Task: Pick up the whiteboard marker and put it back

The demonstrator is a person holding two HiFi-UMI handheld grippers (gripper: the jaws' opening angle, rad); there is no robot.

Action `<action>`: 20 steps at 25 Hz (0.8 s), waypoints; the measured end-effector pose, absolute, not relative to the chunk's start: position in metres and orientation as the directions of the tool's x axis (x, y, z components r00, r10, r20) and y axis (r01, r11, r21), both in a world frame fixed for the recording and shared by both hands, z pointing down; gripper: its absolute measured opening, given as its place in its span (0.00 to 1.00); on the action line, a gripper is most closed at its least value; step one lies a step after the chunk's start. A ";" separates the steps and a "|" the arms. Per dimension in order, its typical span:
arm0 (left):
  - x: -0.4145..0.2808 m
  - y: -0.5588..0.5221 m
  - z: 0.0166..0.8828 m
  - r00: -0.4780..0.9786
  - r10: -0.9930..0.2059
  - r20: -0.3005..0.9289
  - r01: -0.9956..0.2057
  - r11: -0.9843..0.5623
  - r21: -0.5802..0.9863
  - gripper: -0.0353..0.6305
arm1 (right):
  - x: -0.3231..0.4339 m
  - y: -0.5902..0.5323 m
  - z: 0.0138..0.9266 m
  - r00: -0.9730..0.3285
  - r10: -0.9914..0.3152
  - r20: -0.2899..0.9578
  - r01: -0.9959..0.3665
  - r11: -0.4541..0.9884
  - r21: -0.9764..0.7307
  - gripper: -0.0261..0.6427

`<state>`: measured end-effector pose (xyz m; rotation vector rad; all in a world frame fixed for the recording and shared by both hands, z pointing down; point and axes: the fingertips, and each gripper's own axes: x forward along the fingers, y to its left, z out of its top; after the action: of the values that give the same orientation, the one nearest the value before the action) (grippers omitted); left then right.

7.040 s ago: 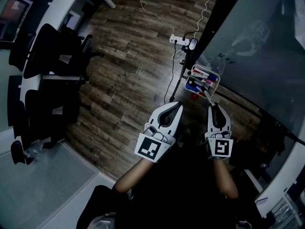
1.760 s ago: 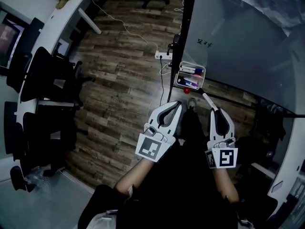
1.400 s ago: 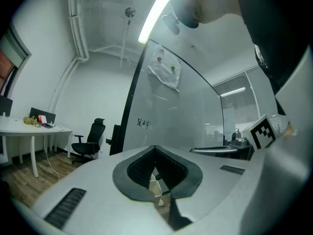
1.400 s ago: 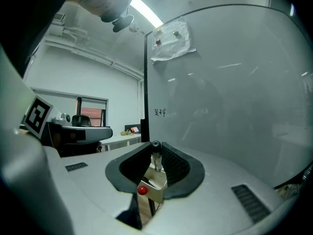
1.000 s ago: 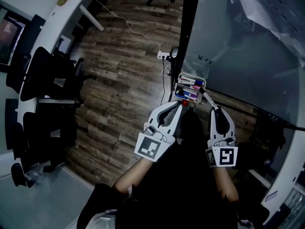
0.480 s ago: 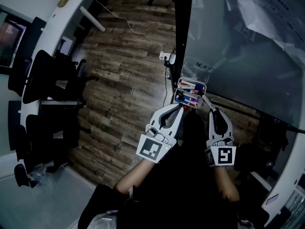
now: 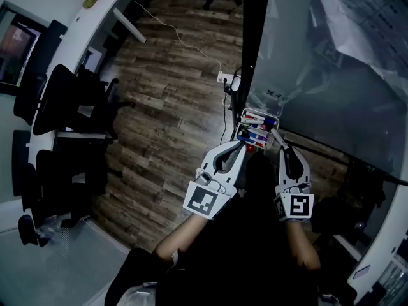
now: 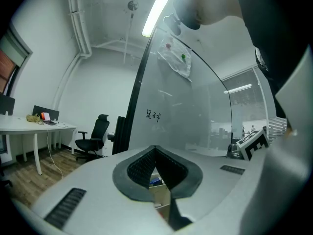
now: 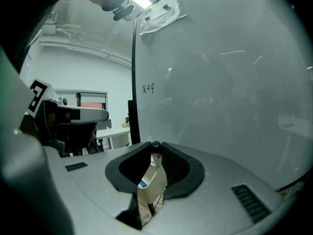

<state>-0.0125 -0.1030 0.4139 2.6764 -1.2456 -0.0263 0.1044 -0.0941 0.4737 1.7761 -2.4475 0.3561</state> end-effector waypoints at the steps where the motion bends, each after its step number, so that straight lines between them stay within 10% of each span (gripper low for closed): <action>1: -0.013 -0.103 0.414 0.646 -0.761 0.066 -0.758 -0.627 0.180 0.06 | 0.103 -0.095 0.475 -0.321 -0.922 0.218 -0.946 0.300 -0.123 0.15; 20: -0.019 -0.109 0.419 0.640 -0.765 0.076 -0.762 -0.619 0.187 0.06 | 0.096 -0.103 0.477 -0.322 -0.930 0.179 -0.945 0.304 -0.125 0.16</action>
<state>-0.0192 -0.1094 0.4186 2.6580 -1.2534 -0.0162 0.0956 -0.1033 0.4767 1.7841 -2.4768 0.3178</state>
